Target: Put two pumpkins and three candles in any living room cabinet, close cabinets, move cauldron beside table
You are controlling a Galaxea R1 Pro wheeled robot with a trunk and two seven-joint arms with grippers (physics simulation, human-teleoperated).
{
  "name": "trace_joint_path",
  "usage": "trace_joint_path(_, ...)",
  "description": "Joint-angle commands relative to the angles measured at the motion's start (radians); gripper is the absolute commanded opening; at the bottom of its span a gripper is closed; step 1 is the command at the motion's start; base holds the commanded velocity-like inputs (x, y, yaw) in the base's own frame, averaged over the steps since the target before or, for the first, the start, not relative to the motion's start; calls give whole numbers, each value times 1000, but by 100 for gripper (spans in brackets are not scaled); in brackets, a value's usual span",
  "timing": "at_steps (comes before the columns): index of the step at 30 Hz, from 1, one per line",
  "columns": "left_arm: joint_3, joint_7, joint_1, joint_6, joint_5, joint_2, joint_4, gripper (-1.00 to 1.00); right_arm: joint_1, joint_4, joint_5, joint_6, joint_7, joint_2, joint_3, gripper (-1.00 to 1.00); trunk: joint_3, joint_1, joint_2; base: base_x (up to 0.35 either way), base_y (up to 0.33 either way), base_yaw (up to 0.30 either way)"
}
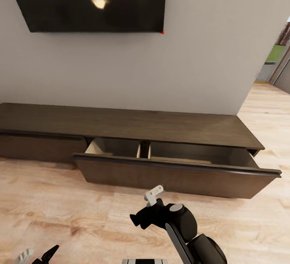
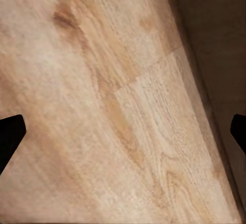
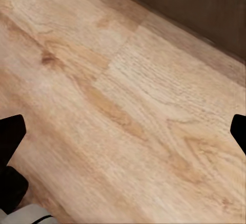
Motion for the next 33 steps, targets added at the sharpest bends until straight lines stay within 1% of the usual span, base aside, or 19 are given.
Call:
trace_joint_path(1, 0, -1, 0, 0, 0, 0, -1, 100, 0, 0, 0, 0, 0, 0, 0, 100, -1, 0, 0, -184, 259, 266)
trace_joint_path(9, -3, -2, 0, 1, -3, 0, -1, 100, 0, 1, 0, -1, 0, 1, 0, 100, -6, 0, 0, -72, 309, 266)
trace_joint_path(11, -11, -8, 0, 2, -21, 0, -1, 100, 0, 1, 0, -2, 0, 0, 0, 100, -7, 0, 0, -6, 330, 265)
trace_joint_path(12, -22, -32, 0, 2, -38, 0, -1, 100, 0, 1, 0, -17, 0, -1, 0, 100, -8, 0, 0, -1, 333, 255)
trace_joint_path(18, -25, -48, 0, 3, -44, 0, -1, 100, 0, 4, 0, -27, 0, -1, 3, 100, -13, 0, 0, -19, 328, 251)
trace_joint_path(24, -25, -49, 0, 5, -43, 0, -4, 100, 0, 5, 1, -28, 0, 0, 3, 100, -19, 0, 0, -35, 102, 250)
trace_joint_path(26, -19, -49, -3, 8, -40, 1, -4, 100, 0, 5, 1, -28, 0, -1, 3, 100, -20, 0, 0, -5, 15, 250)
trace_joint_path(27, -17, -48, -5, 8, -40, 2, -3, 100, 0, 5, 1, -28, 0, -1, 3, 100, -21, 0, 0, -3, 9, 250)
trace_joint_path(28, -13, -45, -12, 10, -40, 13, 0, 100, 0, 5, 1, -29, 0, -2, 3, 100, -22, 0, 0, -2, 6, 250)
trace_joint_path(29, -29, -36, -107, 32, -41, 63, 83, 100, 1, 5, 0, -31, 0, -5, 8, 100, -23, 0, 0, 0, 1, 243)
trace_joint_path(30, -41, -34, -139, 47, -43, 72, 102, 100, 1, 5, 0, -31, 0, -5, 15, 100, -24, 0, 0, 0, 1, 242)
trace_joint_path(31, -60, -61, -260, 135, -42, 116, 194, 100, 1, 5, 1, -32, 0, -7, 34, 100, -25, 0, 0, 0, 0, 241)
trace_joint_path(33, -60, -94, -293, 154, -43, 135, 231, 100, 2, 5, 0, -32, 0, -7, 36, 100, -27, 0, 0, 0, 0, 241)
